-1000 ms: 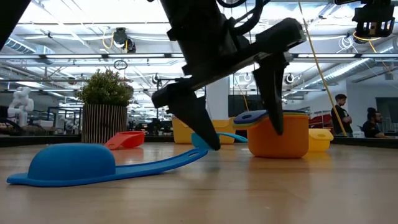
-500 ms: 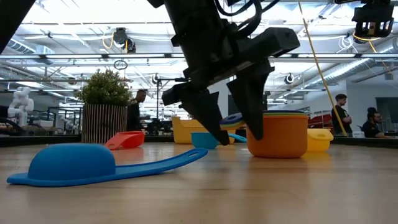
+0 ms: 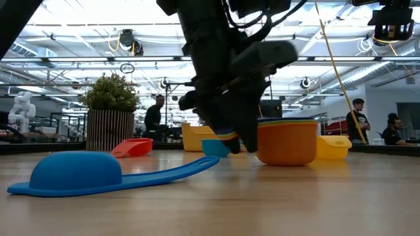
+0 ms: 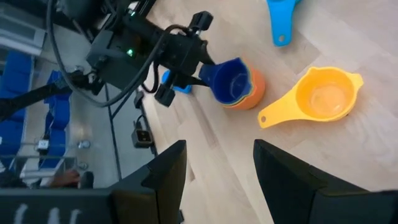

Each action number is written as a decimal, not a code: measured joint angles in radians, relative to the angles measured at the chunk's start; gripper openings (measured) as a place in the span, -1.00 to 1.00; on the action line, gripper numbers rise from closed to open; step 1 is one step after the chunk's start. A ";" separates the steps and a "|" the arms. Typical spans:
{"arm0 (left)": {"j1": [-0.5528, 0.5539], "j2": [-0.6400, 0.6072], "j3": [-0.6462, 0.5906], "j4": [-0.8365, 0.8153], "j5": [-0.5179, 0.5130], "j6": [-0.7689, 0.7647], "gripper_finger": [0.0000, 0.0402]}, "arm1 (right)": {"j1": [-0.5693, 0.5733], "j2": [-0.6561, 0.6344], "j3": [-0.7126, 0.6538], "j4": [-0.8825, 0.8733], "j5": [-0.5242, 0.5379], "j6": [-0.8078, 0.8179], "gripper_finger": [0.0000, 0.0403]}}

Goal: Nest measuring cups in basket
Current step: Stack the dark blue measuring cup on top of the green measuring cup

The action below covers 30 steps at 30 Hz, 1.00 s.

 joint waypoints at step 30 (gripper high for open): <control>0.013 -0.004 -0.001 -0.288 -0.064 0.276 0.11 | 0.000 0.000 0.000 0.043 0.213 0.111 -0.10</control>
